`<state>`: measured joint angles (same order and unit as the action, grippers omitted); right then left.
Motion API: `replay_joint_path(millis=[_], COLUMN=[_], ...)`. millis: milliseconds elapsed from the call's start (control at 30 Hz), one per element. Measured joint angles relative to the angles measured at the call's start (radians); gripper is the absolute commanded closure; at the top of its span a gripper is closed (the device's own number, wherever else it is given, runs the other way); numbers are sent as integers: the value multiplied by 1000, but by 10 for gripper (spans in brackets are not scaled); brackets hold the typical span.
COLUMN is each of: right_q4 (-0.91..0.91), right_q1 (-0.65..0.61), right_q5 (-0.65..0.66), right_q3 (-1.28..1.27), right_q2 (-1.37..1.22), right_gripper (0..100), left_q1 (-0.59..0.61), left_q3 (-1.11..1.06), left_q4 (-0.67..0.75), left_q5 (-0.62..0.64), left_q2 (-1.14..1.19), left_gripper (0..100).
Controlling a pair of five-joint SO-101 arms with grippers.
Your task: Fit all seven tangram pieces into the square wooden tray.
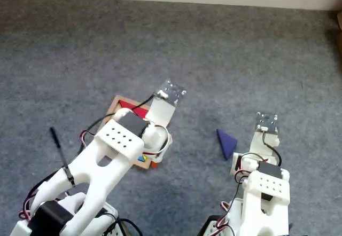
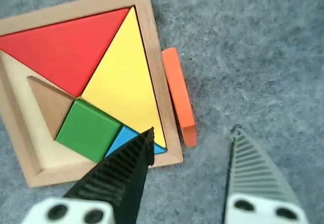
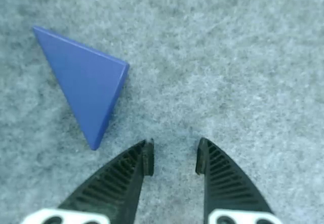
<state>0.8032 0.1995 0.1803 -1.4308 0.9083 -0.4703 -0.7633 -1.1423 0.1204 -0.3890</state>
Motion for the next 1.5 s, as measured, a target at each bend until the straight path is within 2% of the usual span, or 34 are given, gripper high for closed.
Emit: replay_joint_path(millis=[167,300,400,567,800,967,1200,1500], right_q4=[0,0,0,0,0,0,0,0], right_q1=[0,0,0,0,0,0,0,0], right_q5=[0,0,0,0,0,0,0,0], right_q3=[0,0,0,0,0,0,0,0], right_q2=[0,0,0,0,0,0,0,0], right_gripper=[853,853,853,853,853,853,853,853], left_q1=[-2,-2,-3,-5,9,137,315,341], left_q3=[0,71,127,132,132,132,130,91], left_q4=[61,66,72,71,0,-17,-17,92], left_q5=[3,5,6,8,5,-3,-104,-133], left_q2=[160,316,367,341,115,26,21,81], left_gripper=[795,903,944,981,986,983,982,982])
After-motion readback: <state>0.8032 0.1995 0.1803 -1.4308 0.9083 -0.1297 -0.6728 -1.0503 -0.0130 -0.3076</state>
